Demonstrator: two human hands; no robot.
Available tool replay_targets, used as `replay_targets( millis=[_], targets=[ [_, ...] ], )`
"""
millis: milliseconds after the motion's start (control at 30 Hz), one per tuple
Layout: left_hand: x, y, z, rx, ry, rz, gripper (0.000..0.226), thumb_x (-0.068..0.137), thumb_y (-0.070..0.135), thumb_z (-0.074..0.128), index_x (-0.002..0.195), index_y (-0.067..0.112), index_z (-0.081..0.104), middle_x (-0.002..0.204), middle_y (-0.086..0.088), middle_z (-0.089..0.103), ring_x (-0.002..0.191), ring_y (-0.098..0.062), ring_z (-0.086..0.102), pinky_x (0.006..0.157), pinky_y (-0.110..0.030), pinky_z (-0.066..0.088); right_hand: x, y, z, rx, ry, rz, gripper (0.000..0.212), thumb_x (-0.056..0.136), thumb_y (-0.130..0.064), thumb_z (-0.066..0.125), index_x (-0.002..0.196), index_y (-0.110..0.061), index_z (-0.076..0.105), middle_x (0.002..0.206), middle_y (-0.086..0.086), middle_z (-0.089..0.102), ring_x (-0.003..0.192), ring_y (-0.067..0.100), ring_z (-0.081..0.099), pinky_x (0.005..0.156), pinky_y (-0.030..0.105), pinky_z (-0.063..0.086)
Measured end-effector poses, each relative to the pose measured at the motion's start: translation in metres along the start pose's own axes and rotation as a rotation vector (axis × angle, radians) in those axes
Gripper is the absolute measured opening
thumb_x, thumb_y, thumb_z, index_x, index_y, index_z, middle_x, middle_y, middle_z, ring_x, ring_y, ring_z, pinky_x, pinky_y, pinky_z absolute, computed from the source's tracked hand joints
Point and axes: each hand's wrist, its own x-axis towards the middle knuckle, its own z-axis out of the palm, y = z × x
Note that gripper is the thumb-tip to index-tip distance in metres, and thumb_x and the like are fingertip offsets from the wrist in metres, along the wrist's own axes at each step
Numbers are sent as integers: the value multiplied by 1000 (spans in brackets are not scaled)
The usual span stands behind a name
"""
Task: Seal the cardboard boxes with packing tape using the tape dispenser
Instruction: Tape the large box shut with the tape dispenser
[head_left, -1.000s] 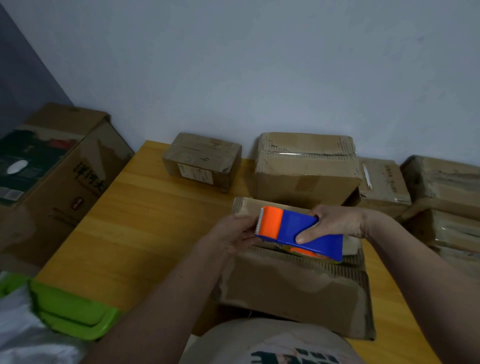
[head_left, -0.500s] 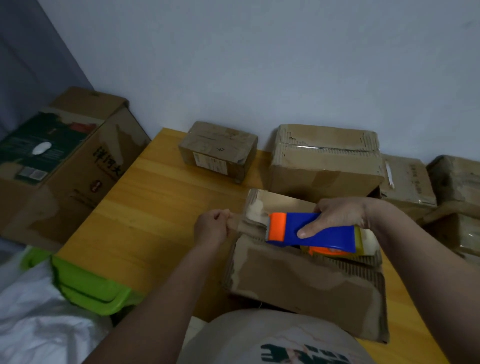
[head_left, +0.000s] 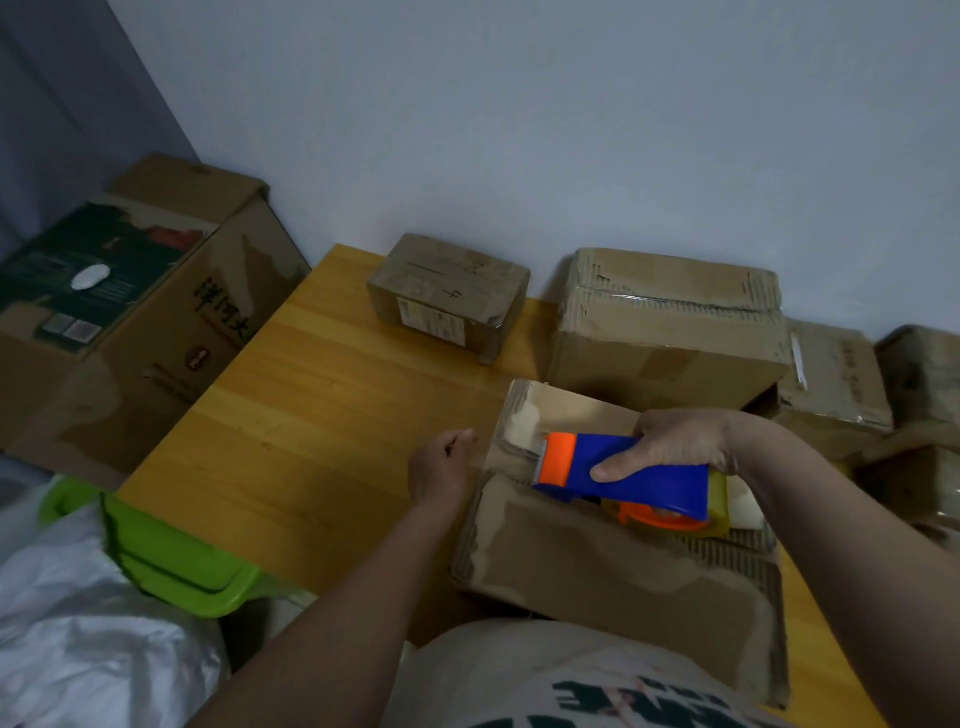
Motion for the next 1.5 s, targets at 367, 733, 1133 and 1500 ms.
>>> replay_targets(
  millis=[367,733,1133,1500],
  targets=[
    [13,5,-2,751,-454,-44,17,98,15,41,102,18,57,117,-6,61,99,-24,58,78,-32,47,1,-2,1,-38,15,27,56,55,-50,81,97,-19,62,74,-3,73,68,14,71,56,24,54],
    [61,104,25,437,-863,318,42,104,35,31,140,22,48,147,-2,44,132,-20,41,105,-36,35,-1,-5,-3,-61,-9,87,50,68,-49,78,104,-20,61,86,-1,74,76,13,71,61,24,55],
    [69,109,21,712,-857,511,37,104,19,31,137,15,47,140,-8,49,134,-24,38,116,-43,12,9,-13,-17,-151,-41,133,59,71,-61,71,109,-17,62,99,3,71,88,18,69,69,25,53],
    [47,36,45,293,-298,702,38,101,28,30,128,22,57,125,-1,48,119,-16,36,89,-26,34,14,-13,-11,-265,20,177,57,64,-69,70,100,-26,57,101,-4,66,91,12,63,75,27,50]
  ],
)
